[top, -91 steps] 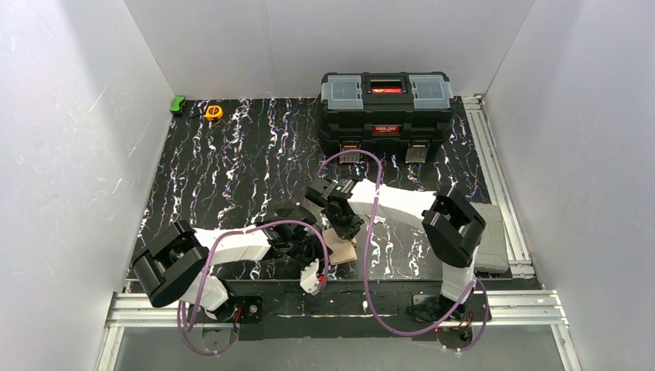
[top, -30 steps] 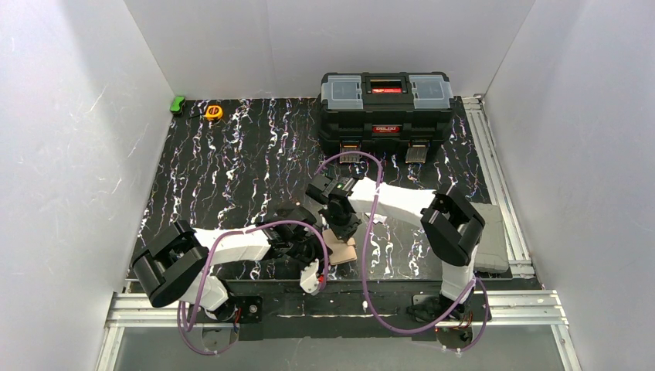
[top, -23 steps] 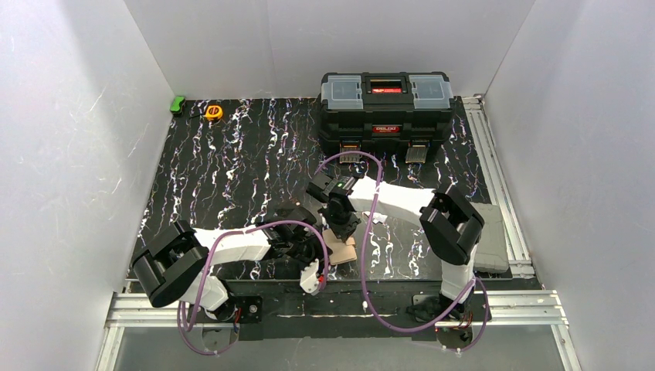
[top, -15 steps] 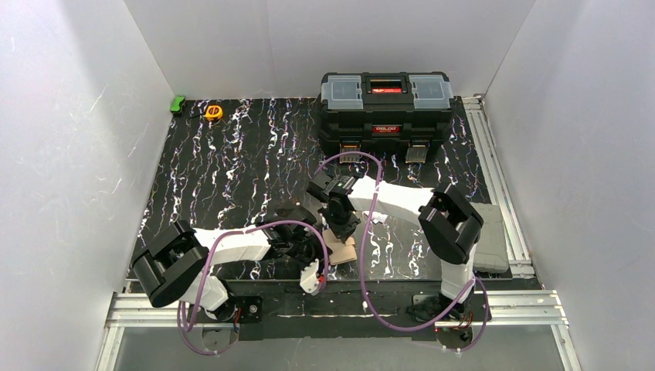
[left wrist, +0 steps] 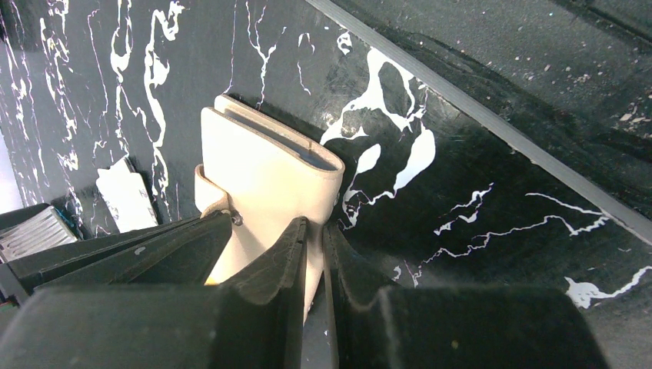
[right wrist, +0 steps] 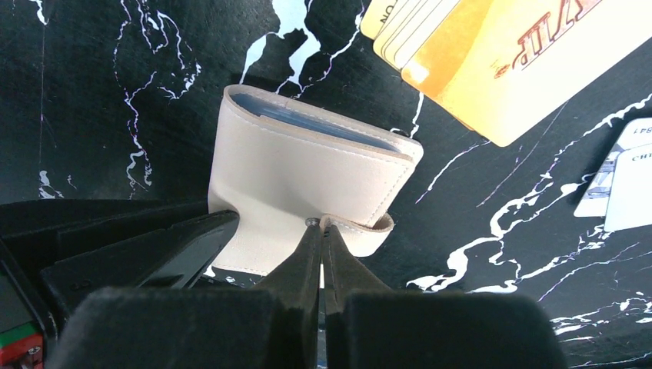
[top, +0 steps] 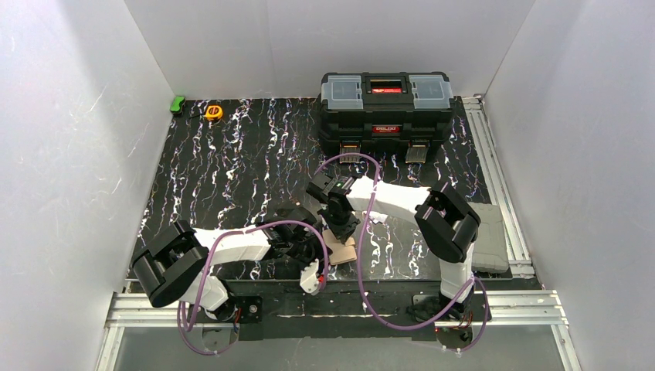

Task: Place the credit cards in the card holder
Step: Close the card holder at the center of the board.

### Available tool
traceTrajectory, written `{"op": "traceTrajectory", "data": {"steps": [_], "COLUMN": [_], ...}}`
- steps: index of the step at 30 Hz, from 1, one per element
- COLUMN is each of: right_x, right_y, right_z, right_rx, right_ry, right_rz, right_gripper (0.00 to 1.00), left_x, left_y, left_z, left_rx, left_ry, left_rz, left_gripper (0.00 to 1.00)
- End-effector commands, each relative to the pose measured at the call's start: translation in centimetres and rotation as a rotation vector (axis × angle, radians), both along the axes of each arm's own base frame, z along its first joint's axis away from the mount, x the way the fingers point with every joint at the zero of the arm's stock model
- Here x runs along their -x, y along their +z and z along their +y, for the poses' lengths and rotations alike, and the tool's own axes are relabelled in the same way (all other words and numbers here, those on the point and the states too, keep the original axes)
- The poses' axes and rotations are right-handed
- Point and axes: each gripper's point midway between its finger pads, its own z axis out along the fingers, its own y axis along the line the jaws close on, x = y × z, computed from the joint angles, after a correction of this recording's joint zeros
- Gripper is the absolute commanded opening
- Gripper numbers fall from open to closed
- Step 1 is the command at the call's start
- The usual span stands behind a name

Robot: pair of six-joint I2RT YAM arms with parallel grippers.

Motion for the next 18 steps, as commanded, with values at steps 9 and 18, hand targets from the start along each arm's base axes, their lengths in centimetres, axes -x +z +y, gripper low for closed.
{"op": "traceTrajectory", "data": {"steps": [9,18], "right_x": [1.8,3.0], "right_y": [-2.3,-2.5], "right_z": [1.3,2.3], "right_rx": [0.016,0.004], "right_ry": [0.093,0.146], "right_rz": [0.06,0.095], "right_gripper": [0.01,0.01], "left_x": [1.6,1.6], "left_y": [-3.9,-3.9], "left_z": [5.1,5.1], "left_rx": [-0.222,-0.219], "left_ry": [0.069,0.07], "left_rz": [0.081,0.081], "left_gripper": [0.08,0.08]}}
